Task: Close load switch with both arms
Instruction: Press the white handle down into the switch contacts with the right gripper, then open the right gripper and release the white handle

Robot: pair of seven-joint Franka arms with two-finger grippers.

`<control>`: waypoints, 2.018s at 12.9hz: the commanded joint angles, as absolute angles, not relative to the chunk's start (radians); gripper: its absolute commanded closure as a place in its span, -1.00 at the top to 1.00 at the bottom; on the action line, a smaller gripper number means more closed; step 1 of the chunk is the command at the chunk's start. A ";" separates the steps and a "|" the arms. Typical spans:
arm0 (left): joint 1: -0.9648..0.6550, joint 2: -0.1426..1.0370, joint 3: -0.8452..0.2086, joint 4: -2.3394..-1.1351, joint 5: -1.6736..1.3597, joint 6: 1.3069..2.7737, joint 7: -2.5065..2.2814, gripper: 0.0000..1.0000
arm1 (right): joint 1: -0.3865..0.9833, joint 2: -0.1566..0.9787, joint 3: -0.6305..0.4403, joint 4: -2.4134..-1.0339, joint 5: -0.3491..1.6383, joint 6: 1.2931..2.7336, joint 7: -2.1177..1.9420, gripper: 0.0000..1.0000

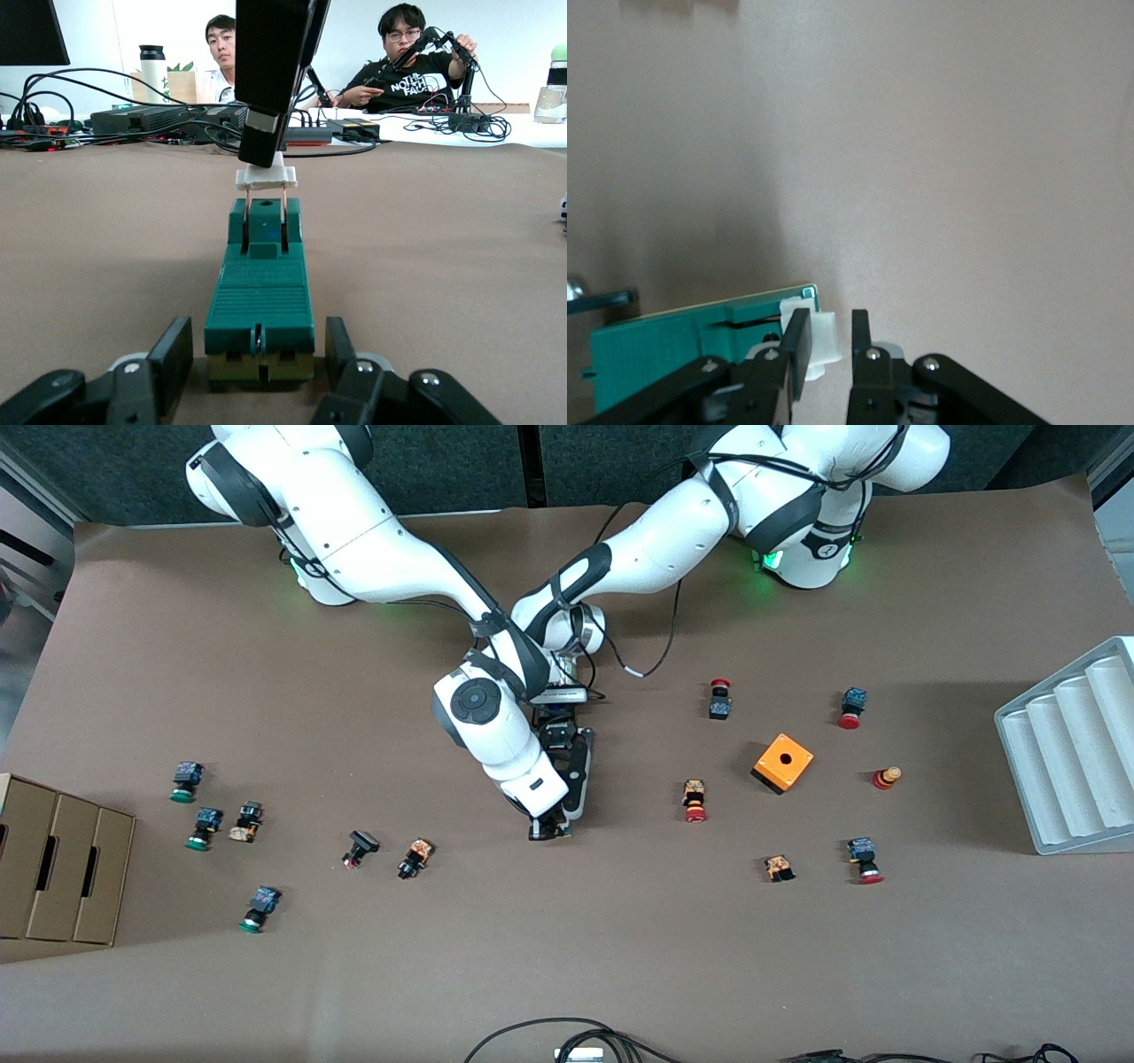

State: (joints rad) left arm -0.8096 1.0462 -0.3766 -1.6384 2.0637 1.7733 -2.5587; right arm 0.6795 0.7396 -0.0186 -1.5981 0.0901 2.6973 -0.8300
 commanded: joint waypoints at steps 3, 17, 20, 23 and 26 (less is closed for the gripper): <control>-0.825 1.072 -0.364 -1.614 2.071 1.763 -2.574 0.36 | 0.670 0.778 -0.017 -1.565 0.074 2.734 -0.836 -0.50; -0.825 1.072 -0.364 -1.614 2.071 1.763 -2.574 0.36 | 0.667 0.821 -0.018 -1.528 0.074 2.737 -0.834 -0.50; -0.825 1.071 -0.364 -1.614 2.071 1.763 -2.574 0.36 | 0.666 0.827 -0.018 -1.523 0.074 2.737 -0.834 -0.50; -0.825 1.071 -0.364 -1.612 2.071 1.763 -2.572 0.36 | 0.666 0.839 -0.018 -1.517 0.072 2.737 -0.836 -0.50; -0.825 1.071 -0.364 -1.612 2.071 1.763 -2.572 0.36 | 0.666 0.839 -0.018 -1.516 0.072 2.737 -0.834 -0.50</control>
